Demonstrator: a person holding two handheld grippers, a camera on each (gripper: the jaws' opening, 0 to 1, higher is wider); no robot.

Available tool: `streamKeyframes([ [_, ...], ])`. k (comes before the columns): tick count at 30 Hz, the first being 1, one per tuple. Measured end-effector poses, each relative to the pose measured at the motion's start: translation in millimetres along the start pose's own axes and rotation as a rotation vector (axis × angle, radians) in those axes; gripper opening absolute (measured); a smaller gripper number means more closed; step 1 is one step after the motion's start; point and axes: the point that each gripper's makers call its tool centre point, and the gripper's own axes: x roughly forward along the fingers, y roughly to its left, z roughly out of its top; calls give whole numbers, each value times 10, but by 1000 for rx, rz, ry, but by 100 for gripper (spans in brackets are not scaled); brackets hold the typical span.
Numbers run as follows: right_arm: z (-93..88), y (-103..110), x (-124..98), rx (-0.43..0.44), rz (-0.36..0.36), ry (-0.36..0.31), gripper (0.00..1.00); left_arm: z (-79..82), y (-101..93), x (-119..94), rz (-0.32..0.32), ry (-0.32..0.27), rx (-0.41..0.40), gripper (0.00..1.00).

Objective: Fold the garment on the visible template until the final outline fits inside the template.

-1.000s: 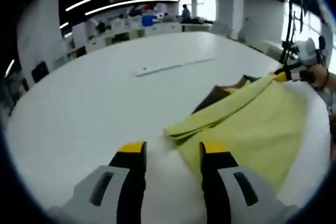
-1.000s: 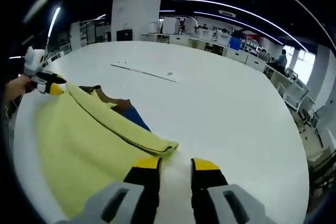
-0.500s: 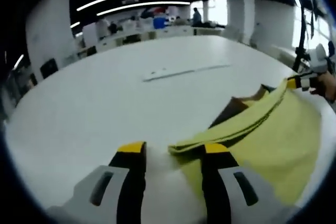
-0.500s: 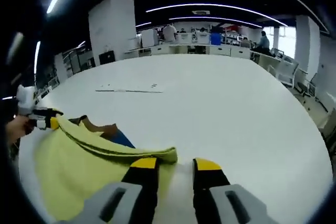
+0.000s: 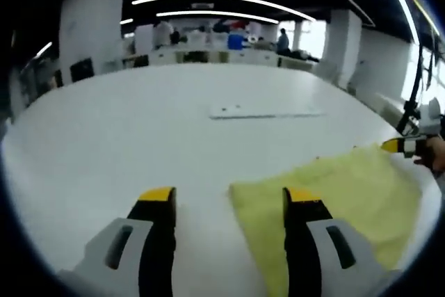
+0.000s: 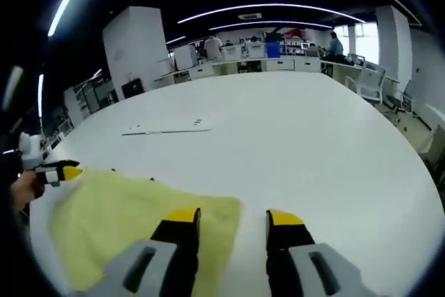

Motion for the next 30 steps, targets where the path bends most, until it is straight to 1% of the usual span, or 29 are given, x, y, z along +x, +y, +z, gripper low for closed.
streamKeyframes([
  [4, 28, 82, -113, -8, 33, 6, 45, 28, -37, -127, -23, -7, -23, 67],
  [13, -7, 195, -363, -34, 96, 49, 60, 44, -123, -359, -70, -10, -5, 86],
  [17, -20, 269, -483, -31, 131, 50, 67, 19, -201, -483, -106, -5, 28, 91],
  [19, -42, 321, -560, -43, 151, 53, 71, -4, -238, -570, -124, -5, 54, 94],
  [22, -100, 386, -656, -51, 179, 62, 76, -32, -283, -662, -151, -11, 69, 99],
  [26, -211, 479, -795, -67, 225, 89, 81, -95, -342, -797, -185, -10, 114, 99],
  [30, -286, 515, -931, -94, 246, 96, 84, -170, -393, -923, -219, -9, 125, 99],
])
